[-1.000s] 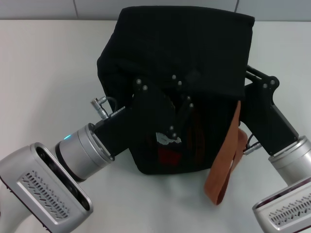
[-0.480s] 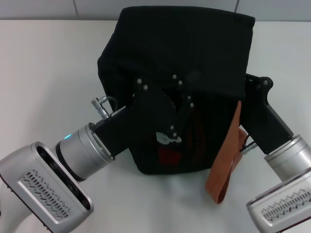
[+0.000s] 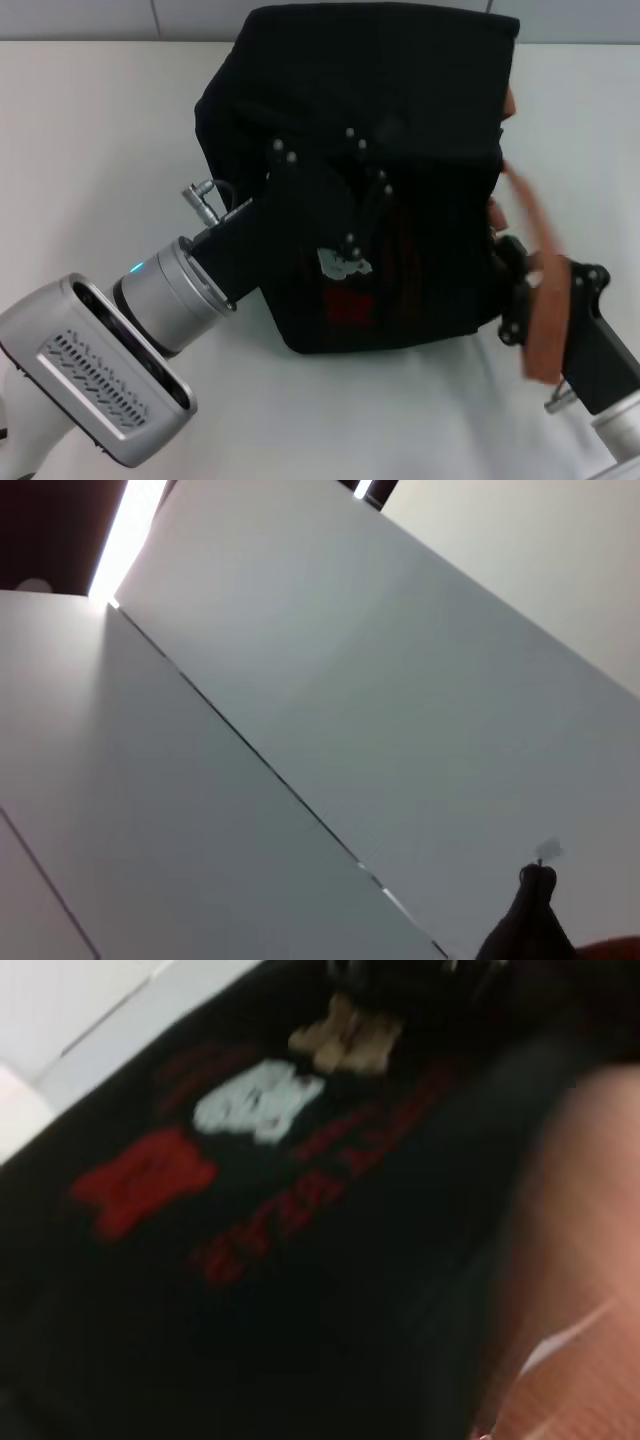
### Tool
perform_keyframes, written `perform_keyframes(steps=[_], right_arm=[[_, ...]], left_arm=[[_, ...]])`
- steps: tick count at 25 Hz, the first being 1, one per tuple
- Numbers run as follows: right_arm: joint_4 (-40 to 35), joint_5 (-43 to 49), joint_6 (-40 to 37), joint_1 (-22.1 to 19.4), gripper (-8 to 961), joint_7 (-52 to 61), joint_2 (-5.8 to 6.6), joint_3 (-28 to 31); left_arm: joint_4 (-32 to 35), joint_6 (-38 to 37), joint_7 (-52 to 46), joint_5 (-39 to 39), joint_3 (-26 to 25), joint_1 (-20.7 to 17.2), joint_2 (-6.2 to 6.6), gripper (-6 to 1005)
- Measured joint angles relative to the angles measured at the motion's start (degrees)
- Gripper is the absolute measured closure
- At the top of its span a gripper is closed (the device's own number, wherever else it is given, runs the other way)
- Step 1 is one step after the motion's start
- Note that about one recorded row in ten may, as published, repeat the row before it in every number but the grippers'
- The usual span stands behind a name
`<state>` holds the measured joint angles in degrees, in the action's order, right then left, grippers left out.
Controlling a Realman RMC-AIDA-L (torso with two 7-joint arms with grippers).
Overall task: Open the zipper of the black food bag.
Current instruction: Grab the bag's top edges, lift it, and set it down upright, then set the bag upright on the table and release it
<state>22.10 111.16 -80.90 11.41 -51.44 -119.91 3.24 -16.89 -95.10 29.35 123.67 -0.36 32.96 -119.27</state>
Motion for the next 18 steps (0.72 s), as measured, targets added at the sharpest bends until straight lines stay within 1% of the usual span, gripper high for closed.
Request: perform_keyframes(steps=[8, 10, 13, 16, 18], right_arm=[[-0.9, -0.2, 0.8, -1.5, 927, 0.7, 0.03, 0.3], [-0.9, -0.2, -1.2, -2.0, 923, 2.0, 0.03, 0.4], [-1.2, -0.2, -6.7, -2.6, 918, 5.4, 0.04, 0.3], [-2.6, -0.2, -11.5, -3.2, 913, 9.4, 0.05, 0.5], [-3.7, -0.2, -15.1, -3.5, 843, 14.3, 0.11, 0.6]], left_arm=[[-0.4, 0.5, 0.0, -0.1, -0.7, -0.1, 0.00, 912], [-0.6, 0.5, 0.0, -0.1, -0.7, -0.3, 0.00, 912], [-0.8, 0.5, -0.3, -0.4, -0.7, -0.7, 0.00, 912], [-1.1, 0.5, -1.4, -0.5, -2.3, -2.0, 0.00, 912], [-1.3, 0.5, -3.7, -0.6, -5.0, -3.8, 0.01, 912]])
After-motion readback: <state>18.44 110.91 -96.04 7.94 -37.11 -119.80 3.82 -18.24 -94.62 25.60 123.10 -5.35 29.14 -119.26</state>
